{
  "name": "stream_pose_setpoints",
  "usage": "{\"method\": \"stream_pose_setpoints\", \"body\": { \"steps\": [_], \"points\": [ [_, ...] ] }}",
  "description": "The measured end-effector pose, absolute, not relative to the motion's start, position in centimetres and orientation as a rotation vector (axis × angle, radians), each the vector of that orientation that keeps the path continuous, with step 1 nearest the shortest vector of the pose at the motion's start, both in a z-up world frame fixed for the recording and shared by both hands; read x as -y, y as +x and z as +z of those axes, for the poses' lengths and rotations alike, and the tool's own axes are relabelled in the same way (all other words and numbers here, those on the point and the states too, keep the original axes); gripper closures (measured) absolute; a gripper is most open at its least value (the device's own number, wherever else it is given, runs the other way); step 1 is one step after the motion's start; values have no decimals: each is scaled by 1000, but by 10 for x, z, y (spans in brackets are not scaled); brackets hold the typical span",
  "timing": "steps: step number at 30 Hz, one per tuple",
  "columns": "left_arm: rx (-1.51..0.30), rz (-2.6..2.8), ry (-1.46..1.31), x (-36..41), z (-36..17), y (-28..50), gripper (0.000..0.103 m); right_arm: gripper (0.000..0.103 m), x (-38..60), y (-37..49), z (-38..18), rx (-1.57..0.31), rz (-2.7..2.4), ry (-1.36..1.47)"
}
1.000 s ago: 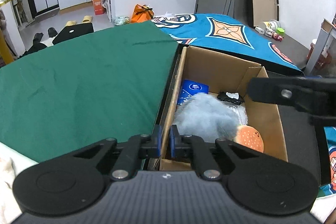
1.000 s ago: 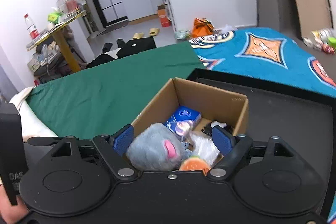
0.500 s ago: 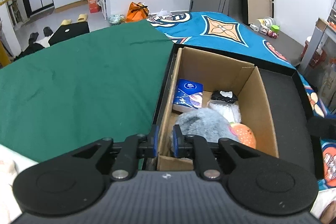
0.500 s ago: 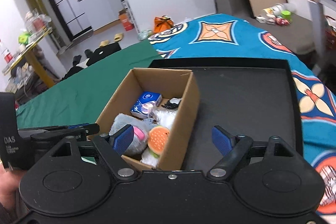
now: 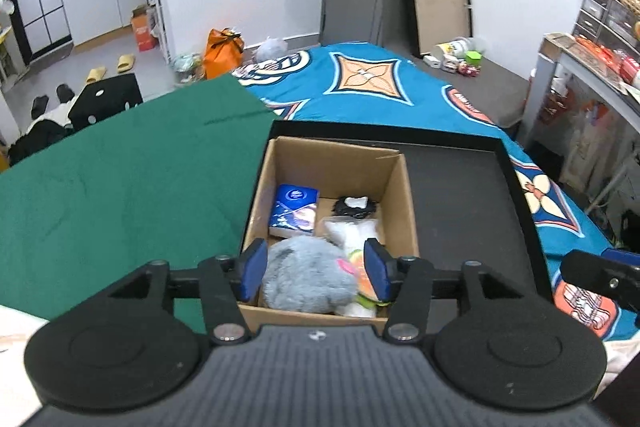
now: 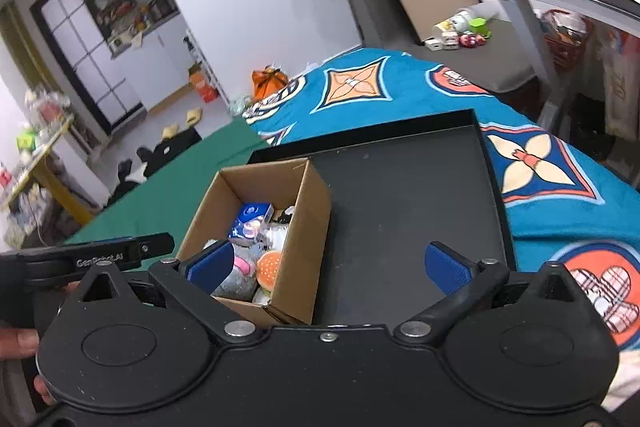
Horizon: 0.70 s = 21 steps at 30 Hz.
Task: Organize soft objects
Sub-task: 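Open the right gripper and withdraw it from the box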
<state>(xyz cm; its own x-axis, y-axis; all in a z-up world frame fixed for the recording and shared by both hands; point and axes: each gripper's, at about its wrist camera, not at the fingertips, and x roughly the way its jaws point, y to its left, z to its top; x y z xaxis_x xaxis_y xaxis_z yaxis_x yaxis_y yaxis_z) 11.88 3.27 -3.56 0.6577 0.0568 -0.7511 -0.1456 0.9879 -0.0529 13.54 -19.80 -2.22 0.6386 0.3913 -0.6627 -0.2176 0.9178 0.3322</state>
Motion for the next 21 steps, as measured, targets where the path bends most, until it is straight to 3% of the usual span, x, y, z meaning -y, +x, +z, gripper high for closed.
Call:
{"method": "stream_pose_setpoints", "body": {
  "steps": [6,8,13,16,21],
  "points": [
    [-827,115,-94,-18,-12,107,43,0,218,123,-11,-788,315,261],
    [-820,114,-94,-16,-5,101,35,0,221,119,-7,-786,312,258],
    [-804,121,-82,-8,11,86,32,0,226,107,0,-795,289,240],
    [-803,111,-82,-4,19,75,16,0,228,98,4,-799,274,227],
    [-788,93,-92,2,32,57,9,0,231,86,16,-793,264,213]
  ]
}}
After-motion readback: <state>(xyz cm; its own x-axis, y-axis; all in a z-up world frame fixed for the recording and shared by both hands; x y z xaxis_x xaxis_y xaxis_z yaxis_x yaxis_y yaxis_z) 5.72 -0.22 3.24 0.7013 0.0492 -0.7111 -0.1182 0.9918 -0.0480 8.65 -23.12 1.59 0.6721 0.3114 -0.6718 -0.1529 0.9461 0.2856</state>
